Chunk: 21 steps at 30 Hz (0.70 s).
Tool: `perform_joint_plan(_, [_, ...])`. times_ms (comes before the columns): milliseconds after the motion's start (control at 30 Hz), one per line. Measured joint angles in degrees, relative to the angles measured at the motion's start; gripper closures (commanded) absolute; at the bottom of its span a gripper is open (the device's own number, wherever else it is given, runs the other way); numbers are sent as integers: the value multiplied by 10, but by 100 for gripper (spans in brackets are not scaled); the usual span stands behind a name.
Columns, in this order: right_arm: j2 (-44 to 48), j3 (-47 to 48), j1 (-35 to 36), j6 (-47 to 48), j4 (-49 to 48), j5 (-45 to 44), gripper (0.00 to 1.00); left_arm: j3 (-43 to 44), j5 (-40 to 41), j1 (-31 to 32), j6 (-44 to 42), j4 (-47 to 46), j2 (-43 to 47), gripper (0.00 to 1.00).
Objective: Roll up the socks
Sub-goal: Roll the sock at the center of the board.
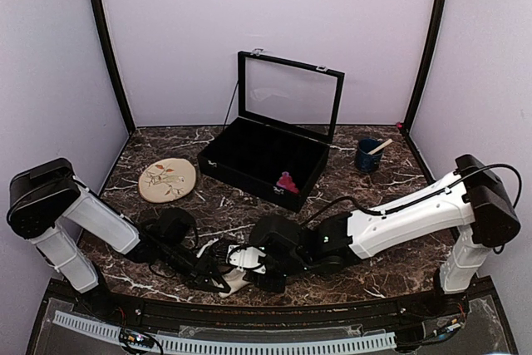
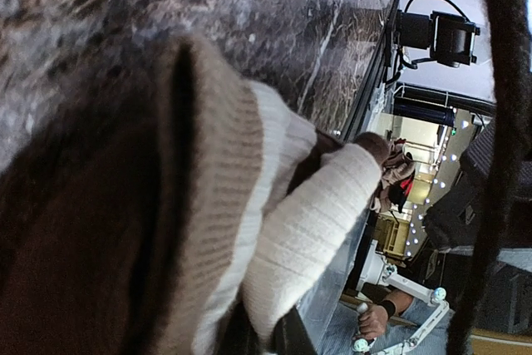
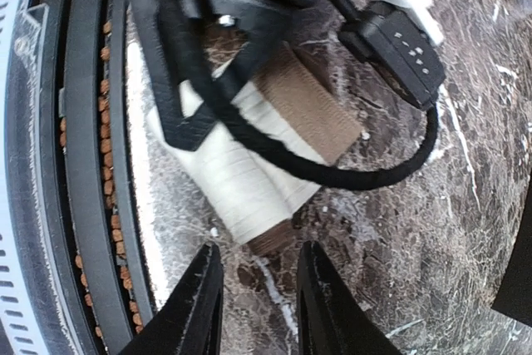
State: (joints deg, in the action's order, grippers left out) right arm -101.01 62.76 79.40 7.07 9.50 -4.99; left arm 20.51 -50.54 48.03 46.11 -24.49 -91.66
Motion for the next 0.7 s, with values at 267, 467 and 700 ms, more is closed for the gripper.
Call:
perform_joint_plan(267, [-33,23,31,34,23,-9,68,5,-37,-12,-13,3,-21,100])
perform_joint_plan(467, [-64,51,39,60,35,-18,68,18,-52,-19,-32,26,-29,100])
perform_joint_plan(700, [-94,69,39,78,38,-35,68,20,-67,-28,-50,48,-30,100])
